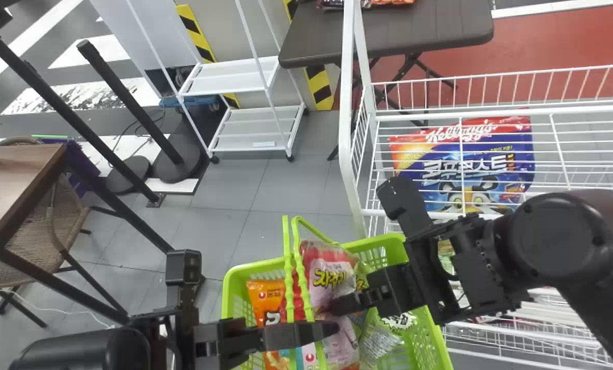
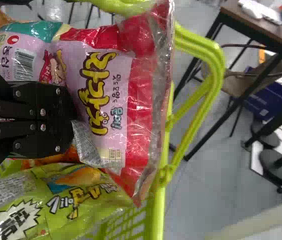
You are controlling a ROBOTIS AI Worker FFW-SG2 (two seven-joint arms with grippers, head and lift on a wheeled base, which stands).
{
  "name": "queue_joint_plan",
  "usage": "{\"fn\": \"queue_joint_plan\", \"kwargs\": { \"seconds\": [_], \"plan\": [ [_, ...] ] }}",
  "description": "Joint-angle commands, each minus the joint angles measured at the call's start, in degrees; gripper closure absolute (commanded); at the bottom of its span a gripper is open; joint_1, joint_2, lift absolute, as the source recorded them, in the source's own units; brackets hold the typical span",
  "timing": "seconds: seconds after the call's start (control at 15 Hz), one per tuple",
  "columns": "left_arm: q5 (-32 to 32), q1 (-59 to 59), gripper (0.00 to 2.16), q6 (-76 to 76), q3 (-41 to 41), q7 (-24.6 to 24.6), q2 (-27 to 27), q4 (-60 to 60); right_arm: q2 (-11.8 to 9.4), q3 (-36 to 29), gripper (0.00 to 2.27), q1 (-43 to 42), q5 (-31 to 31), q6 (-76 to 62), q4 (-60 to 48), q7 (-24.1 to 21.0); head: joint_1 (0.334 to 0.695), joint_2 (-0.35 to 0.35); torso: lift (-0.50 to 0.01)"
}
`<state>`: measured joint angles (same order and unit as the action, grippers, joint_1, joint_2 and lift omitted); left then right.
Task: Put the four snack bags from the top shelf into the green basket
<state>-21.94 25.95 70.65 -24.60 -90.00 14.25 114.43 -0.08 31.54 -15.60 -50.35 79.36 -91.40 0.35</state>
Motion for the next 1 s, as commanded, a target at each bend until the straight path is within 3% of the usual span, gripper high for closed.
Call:
{"fn": "queue_joint_plan", "kwargs": {
  "seconds": [0.0, 0.07, 0.4, 0.6, 0.73, 0.8, 0.93],
  "plan": [
    [0.1, -0.2, 2.15, 0.0, 0.0, -0.6, 0.2, -0.3, 0.1, 0.0, 0.36, -0.7, 1.8, 4.5, -0.1, 0.0, 0.695, 0.350, 0.000],
    [0.0, -0.2, 2.15, 0.0, -0.1, -0.6, 0.3, -0.6, 0.1, -0.6, 0.00, -0.3, 3.6, 7.1, -2.2, 0.0, 0.695, 0.350, 0.000],
    [-0.4, -0.6, 2.15, -0.4, -0.9, -0.6, 0.7, -1.6, -0.5, -14.1, 0.07, 4.5, 4.7, 10.7, -18.7, 0.4, 0.695, 0.350, 0.000],
    [-0.4, -0.6, 2.15, -0.6, -1.0, -0.6, 0.7, -1.8, -4.9, -25.0, 0.06, 9.1, 5.6, 10.7, -30.9, 0.3, 0.695, 0.350, 0.000],
    [-0.4, -0.6, 2.15, -0.7, -1.0, -0.6, 0.8, -2.0, -9.0, -30.1, 0.05, 10.9, 12.0, 10.7, -34.3, 0.6, 0.695, 0.350, 0.000],
    [-0.6, -0.6, 2.15, -0.7, -0.9, -0.6, 0.8, -2.0, -11.5, -30.8, 0.05, 11.5, 17.0, 10.7, -34.0, 0.4, 0.695, 0.317, 0.000],
    [-0.6, -0.6, 2.15, -0.7, -0.6, -0.6, 0.8, -2.0, -13.1, -31.3, 0.05, 12.0, 25.0, 5.2, -29.8, 0.0, 0.695, 0.203, 0.000]
  ]
}}
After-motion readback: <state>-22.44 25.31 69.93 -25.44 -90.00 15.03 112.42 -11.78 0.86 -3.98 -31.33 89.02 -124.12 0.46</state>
